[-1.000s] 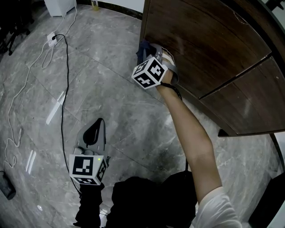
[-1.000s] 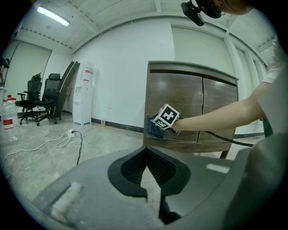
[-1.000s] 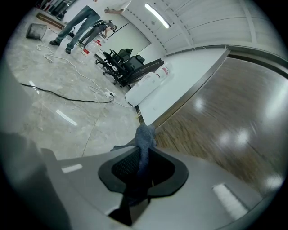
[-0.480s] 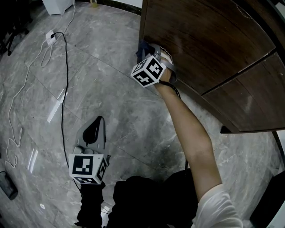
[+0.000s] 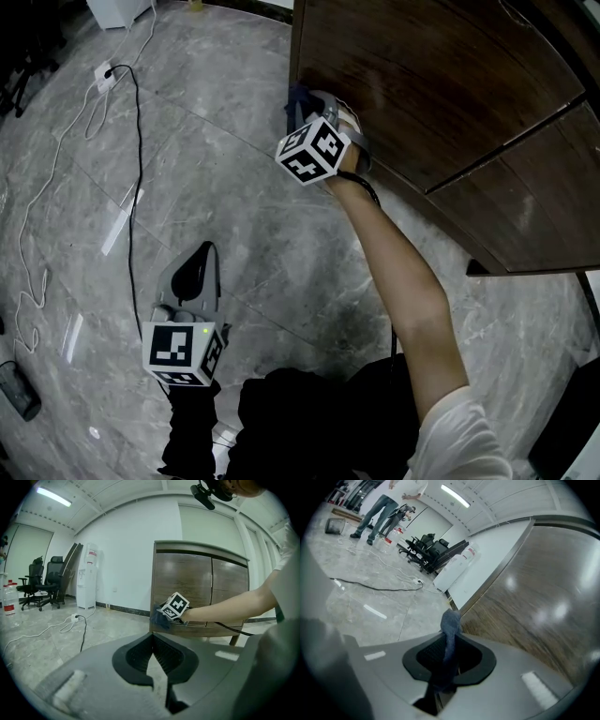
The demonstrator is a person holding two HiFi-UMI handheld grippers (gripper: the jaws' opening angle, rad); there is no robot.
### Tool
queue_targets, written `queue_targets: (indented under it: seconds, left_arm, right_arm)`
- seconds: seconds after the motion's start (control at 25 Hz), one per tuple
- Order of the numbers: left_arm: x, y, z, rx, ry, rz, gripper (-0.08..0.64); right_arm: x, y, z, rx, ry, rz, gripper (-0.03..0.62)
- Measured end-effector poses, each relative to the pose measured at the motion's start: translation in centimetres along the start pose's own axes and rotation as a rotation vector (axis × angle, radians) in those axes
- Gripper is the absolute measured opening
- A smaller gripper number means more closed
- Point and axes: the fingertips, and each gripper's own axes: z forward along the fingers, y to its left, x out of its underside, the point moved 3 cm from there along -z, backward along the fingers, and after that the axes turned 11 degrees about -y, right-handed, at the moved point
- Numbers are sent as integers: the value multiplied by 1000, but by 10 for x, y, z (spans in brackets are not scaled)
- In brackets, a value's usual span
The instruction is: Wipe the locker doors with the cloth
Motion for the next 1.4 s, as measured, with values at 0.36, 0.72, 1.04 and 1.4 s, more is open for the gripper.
queue_targets:
  seconds: [0.36,0.72,1.04,1.4]
  left_arm:
    - [-35,-28,5,-9,-28,18,3]
    - [-154,-107,-23,32,24,57,3]
    - [-323,-181,-68,134,62,84,3]
    - [-505,-278,-142,273,63,75,3]
  right_arm:
    - [-57,-35,-101,-22,-211,85,57]
    - [-112,-121,-275,-60,-271,273,57]
    - [-188,-220,-451,14,-153,517,57]
    - [-282,-329,-651,206,-64,700,57]
